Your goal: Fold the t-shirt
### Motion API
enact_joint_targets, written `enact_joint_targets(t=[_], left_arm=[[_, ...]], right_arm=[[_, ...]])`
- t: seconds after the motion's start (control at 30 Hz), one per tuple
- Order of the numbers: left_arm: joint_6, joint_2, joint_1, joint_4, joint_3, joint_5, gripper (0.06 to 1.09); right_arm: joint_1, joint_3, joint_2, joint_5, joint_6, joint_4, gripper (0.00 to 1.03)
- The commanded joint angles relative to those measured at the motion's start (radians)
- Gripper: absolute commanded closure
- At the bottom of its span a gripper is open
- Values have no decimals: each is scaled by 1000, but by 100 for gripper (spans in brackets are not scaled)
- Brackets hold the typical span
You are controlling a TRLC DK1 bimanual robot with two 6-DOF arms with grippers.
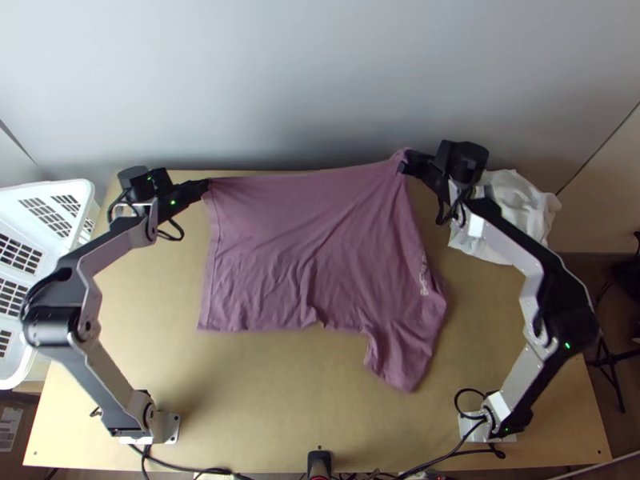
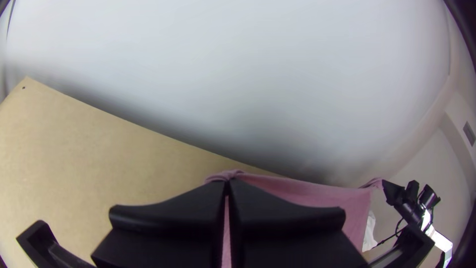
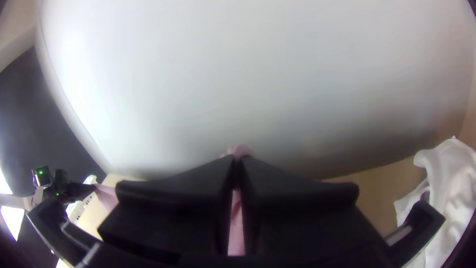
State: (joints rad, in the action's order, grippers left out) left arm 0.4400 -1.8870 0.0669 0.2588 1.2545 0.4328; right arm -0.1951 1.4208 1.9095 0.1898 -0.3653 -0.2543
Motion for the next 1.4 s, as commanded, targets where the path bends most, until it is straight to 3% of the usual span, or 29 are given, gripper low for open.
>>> enact_joint_targets(t=[0.0, 0.07, 0.1, 0.17, 0.2, 0.33, 0.57, 0.9, 1.07, 1.37], left_arm=[[-35, -121, 1, -52, 98, -17, 105], [-57, -118, 1, -85, 91, -16, 105], [-63, -115, 1, -96, 83, -16, 105], [-81, -107, -1, -110, 69, -16, 105], [-84, -104, -3, -112, 63, -14, 105], [-103, -93, 1, -148, 60, 1, 105], [-233, -27, -7, -362, 40, 21, 105], [-322, -6, 28, -414, -24, 29, 105], [-377, 9, 28, -504, -30, 86, 105], [-380, 2, 16, -501, -20, 100, 105]], right_arm=[[-6, 153, 125, -13, 5, 58, 100], [-15, 142, 122, -12, 11, 59, 99], [-17, 132, 118, -12, 11, 59, 85], [-26, 98, 97, -13, 22, 59, 18], [-27, 92, 91, -12, 23, 66, 6], [-44, 72, 62, -12, 52, 139, 4], [-47, 32, 31, -10, 88, 202, 4], [-44, 30, 56, -12, 131, 191, 4], [-47, 73, 111, -7, 169, 193, 7], [-47, 198, 240, 0, 155, 244, 7]])
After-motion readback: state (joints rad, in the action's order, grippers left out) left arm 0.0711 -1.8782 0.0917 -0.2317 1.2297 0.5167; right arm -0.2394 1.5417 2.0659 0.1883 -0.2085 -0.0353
